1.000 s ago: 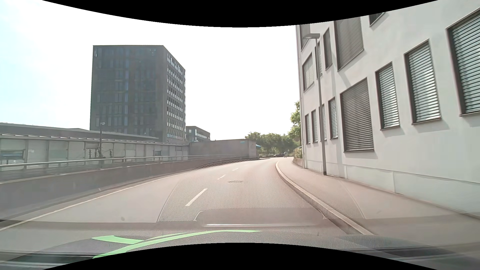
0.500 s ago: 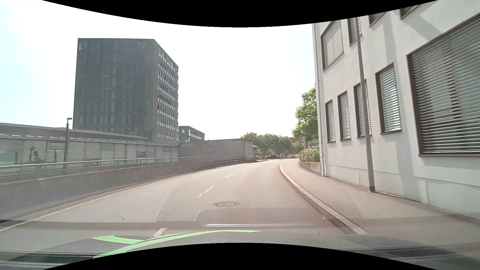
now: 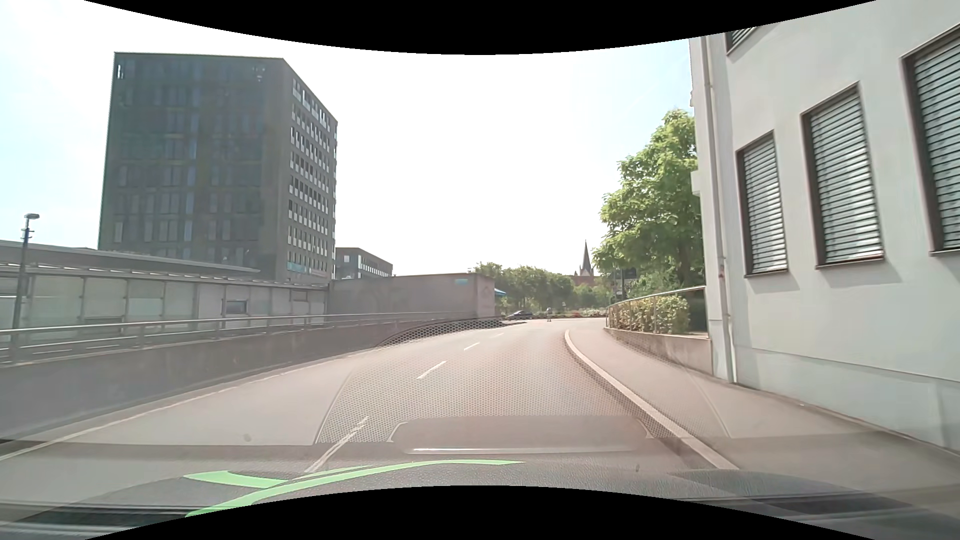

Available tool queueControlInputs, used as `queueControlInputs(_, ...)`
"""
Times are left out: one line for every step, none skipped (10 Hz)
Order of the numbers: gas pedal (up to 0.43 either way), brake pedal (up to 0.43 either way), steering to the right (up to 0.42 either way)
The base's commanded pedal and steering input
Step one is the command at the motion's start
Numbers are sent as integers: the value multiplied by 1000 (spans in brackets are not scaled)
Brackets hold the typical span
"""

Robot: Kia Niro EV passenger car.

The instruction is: Follow the waypoints while adhering to traffic rules and regulations

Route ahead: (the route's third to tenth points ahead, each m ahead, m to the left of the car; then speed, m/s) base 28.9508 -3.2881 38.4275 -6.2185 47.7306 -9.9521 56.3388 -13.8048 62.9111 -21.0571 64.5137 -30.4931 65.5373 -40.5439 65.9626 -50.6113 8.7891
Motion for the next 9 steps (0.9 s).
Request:
queueControlInputs(67,0,38)
queueControlInputs(67,0,40)
queueControlInputs(67,0,41)
queueControlInputs(67,0,40)
queueControlInputs(67,0,41)
queueControlInputs(67,0,42)
queueControlInputs(67,0,42)
queueControlInputs(67,0,42)
queueControlInputs(67,0,43)
